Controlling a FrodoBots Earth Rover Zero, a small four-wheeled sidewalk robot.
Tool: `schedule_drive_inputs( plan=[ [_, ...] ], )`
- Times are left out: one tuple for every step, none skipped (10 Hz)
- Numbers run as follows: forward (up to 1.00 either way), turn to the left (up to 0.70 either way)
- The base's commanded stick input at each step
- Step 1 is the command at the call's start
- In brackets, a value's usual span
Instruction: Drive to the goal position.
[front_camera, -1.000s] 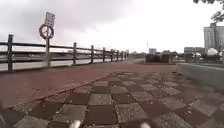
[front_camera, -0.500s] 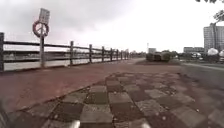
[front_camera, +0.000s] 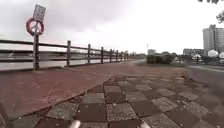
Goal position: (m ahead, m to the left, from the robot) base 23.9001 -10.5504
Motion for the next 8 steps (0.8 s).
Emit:
schedule_drive_inputs(
  plan=[
    [0.70, 0.00],
    [0.70, 0.00],
    [0.70, 0.00],
    [0.70, 0.00],
    [0.70, -0.28],
    [0.70, -0.31],
    [0.70, 0.00],
    [0.70, 0.00]
  ],
)
